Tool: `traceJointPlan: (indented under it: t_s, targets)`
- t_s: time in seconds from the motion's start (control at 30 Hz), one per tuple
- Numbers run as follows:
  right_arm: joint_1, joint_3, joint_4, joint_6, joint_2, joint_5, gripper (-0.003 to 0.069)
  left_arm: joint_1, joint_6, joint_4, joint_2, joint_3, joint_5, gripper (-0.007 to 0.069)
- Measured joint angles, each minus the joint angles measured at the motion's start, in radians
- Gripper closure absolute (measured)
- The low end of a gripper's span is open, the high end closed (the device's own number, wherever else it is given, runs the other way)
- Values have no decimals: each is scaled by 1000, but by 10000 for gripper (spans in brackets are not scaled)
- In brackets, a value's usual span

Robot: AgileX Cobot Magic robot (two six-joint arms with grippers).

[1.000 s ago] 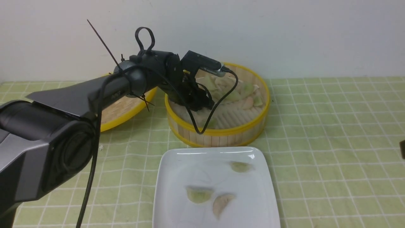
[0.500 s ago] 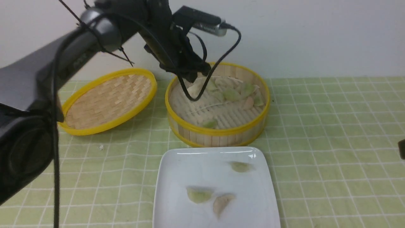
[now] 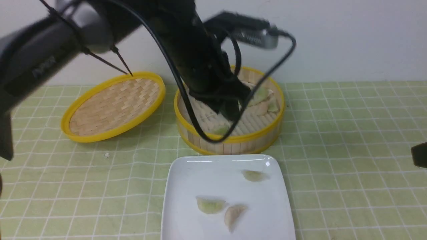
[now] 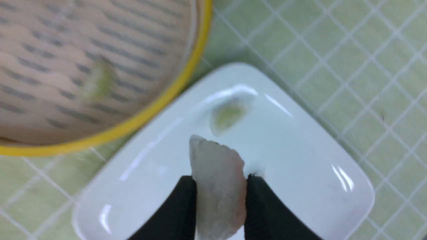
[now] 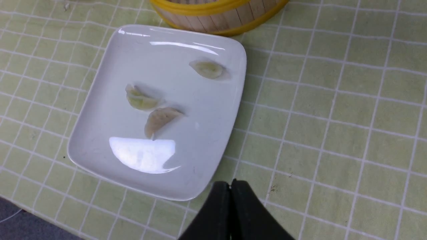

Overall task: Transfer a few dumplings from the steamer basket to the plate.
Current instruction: Use the left arm to put the dumpling into the plate

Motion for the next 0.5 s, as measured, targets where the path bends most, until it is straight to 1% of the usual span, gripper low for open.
traceJointPlan:
  t_s: [0.13,0.2,0.33,0.43,0.5]
  targets:
    - [0,0,1,-28,0,0,673,-43,3,7,95,53,-2,460]
    - [0,0,1,-35,0,0,673,-48,3,16,135,55,-6,460]
    - [0,0,5,-39,0,0,673,-48,-1,73,202,56,-11,459]
    - [0,0,5,-44,0,-5,673,-48,-1,101,221,56,-11,408]
    - [0,0,14,-73,2,-31,673,-48,-6,113,225,56,-11,330]
